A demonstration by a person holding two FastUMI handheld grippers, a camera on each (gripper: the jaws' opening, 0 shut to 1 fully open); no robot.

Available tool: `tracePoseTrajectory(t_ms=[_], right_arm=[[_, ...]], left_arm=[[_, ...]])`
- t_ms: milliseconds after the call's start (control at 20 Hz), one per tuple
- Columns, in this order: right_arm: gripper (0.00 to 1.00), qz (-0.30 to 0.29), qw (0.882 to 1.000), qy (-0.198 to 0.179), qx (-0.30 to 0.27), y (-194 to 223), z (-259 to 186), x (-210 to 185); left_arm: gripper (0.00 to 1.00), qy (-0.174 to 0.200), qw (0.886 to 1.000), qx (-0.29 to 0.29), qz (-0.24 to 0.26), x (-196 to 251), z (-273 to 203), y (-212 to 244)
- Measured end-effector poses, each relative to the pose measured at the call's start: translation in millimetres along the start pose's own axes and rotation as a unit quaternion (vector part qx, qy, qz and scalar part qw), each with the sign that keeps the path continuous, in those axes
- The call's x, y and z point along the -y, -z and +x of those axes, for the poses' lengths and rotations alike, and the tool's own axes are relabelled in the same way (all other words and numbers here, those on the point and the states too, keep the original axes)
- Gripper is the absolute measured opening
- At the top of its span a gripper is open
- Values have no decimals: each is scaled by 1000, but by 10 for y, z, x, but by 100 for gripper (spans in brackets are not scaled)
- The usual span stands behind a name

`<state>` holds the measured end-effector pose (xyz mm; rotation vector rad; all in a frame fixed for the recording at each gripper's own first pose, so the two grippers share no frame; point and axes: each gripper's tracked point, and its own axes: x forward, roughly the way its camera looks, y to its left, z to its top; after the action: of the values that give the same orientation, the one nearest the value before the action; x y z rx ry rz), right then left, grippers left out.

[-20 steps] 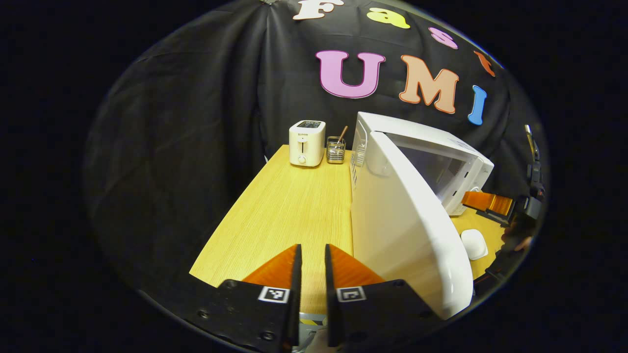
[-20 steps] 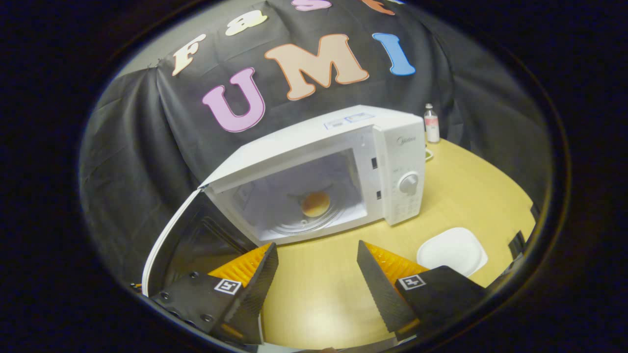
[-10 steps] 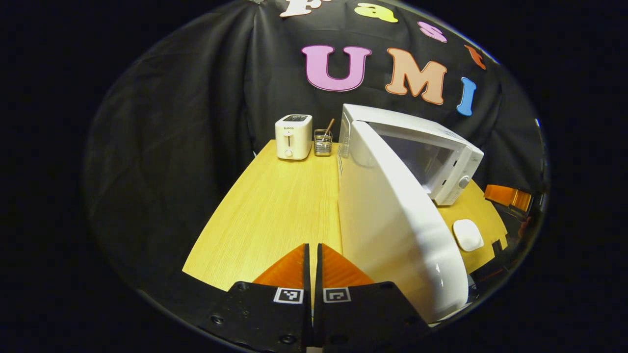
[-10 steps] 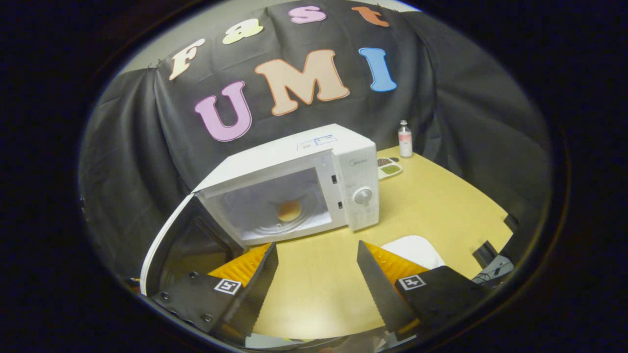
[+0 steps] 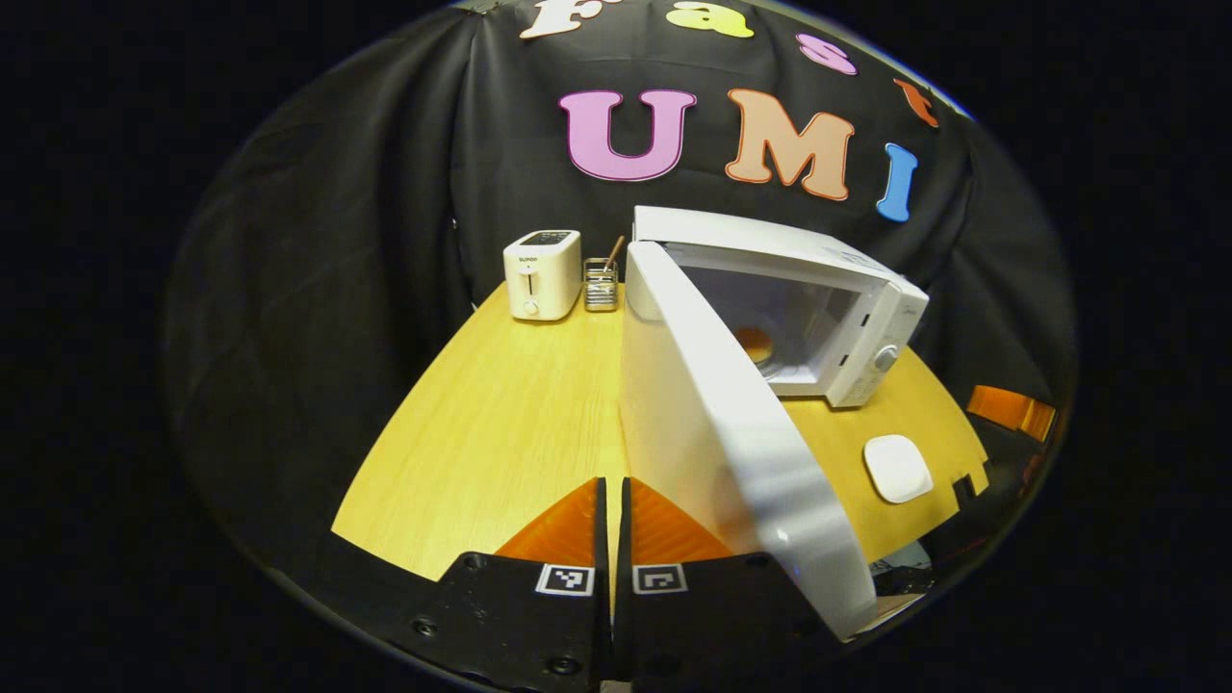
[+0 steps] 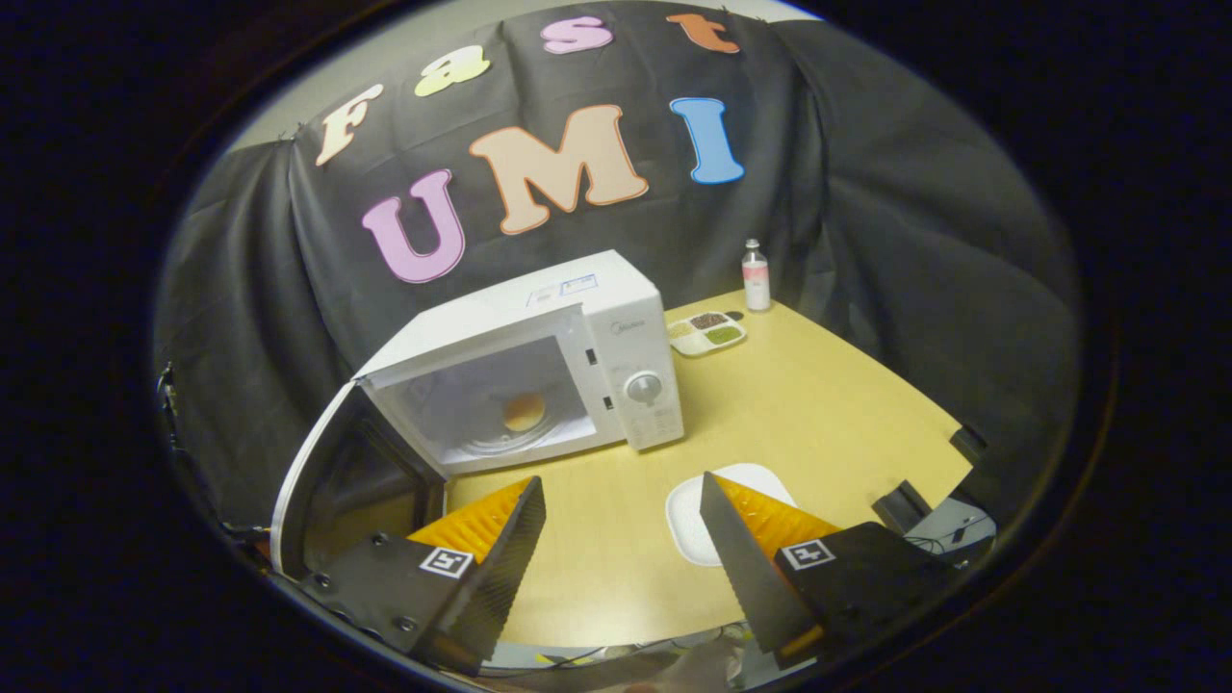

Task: Open the microwave oven with the left hand, put the food in, and close the microwave oven.

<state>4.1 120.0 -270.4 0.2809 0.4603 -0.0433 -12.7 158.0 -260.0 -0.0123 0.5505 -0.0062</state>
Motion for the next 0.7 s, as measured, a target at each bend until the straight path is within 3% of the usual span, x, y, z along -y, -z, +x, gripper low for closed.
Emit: tracePoseTrajectory(t_ms=[700], right_arm=[[100,2,1000,12,1,-301,143,807]], left_arm=[[1,10,1000,13,4,1147,278,-252]])
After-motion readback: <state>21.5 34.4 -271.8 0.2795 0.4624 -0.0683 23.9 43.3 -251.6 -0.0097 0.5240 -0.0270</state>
